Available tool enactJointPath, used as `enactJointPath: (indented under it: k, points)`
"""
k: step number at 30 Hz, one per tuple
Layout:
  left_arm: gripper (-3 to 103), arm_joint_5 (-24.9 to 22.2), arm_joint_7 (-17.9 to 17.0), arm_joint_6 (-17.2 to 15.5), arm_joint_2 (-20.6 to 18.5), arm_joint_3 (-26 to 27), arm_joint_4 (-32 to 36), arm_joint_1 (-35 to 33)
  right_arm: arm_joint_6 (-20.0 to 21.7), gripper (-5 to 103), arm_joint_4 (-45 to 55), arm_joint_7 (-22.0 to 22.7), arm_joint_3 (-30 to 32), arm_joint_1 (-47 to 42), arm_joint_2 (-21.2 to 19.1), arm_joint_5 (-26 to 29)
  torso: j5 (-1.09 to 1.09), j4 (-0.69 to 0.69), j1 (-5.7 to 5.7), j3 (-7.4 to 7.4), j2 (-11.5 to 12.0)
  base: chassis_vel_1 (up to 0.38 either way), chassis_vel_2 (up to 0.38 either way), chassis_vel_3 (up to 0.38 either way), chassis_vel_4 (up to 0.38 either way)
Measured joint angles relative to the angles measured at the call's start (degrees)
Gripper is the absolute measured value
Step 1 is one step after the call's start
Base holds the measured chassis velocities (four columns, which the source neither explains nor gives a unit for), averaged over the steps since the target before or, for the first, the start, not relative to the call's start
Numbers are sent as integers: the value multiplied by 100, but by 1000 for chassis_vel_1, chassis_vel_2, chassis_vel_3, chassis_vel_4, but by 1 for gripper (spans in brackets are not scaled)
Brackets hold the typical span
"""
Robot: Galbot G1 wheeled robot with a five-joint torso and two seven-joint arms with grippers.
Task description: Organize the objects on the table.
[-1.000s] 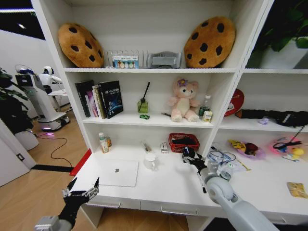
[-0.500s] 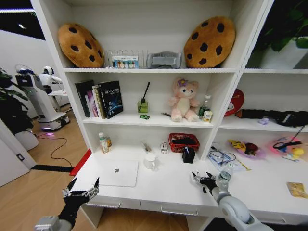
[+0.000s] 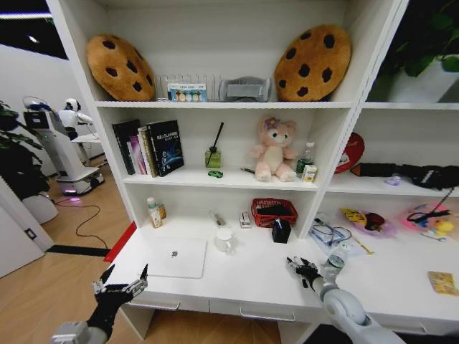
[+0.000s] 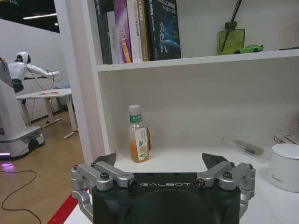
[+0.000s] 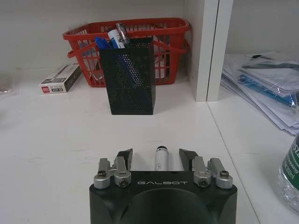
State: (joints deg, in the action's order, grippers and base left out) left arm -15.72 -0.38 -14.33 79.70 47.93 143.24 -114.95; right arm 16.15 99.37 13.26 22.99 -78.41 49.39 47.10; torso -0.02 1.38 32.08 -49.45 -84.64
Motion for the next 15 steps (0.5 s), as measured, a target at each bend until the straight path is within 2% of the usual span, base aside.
enactJointPath:
  k: [1, 2, 4, 6, 7, 8, 10, 11, 13, 15]
  points:
    - [100, 0, 0, 0, 0, 0, 0, 0, -1, 52, -10, -5, -8, 13, 0, 5, 0, 0, 0, 0, 0, 0, 0, 0, 0]
    - [100, 0, 0, 0, 0, 0, 0, 0, -1, 52, -10, -5, -8, 13, 0, 5, 0, 0, 0, 0, 0, 0, 0, 0, 0]
    - [100, 0, 0, 0, 0, 0, 0, 0, -2, 41, -3, -11, -18, 24, -2, 7, 1, -1, 0, 0, 1, 0, 0, 0, 0]
    - [100, 0, 0, 0, 0, 0, 0, 0, -2, 41, 4, -11, -19, 24, -3, 8, 2, -1, 0, 0, 1, 0, 0, 0, 0]
    - [100, 0, 0, 0, 0, 0, 0, 0, -1, 30, 23, -12, -20, 24, -4, 8, 2, -1, 0, 0, 2, 0, 0, 0, 0]
    - [100, 0, 0, 0, 0, 0, 0, 0, -1, 30, 23, -12, -20, 24, -4, 8, 2, -1, 0, 0, 2, 0, 0, 0, 0]
    - [100, 0, 0, 0, 0, 0, 0, 0, -5, 18, 47, -11, -21, 30, -7, 13, 3, 0, 1, -1, 2, 0, 0, 0, 0]
    - [100, 0, 0, 0, 0, 0, 0, 0, -5, 18, 47, -11, -21, 30, -7, 13, 3, 0, 1, -1, 2, 0, 0, 0, 0]
    - [100, 0, 0, 0, 0, 0, 0, 0, -18, 11, 47, -14, -21, 33, -13, 14, 3, -1, 1, -1, 2, 0, 0, 0, 0]
    - [100, 0, 0, 0, 0, 0, 0, 0, -23, 11, 46, -15, -21, 34, -14, 12, 3, -1, 1, -1, 2, 0, 0, 0, 0]
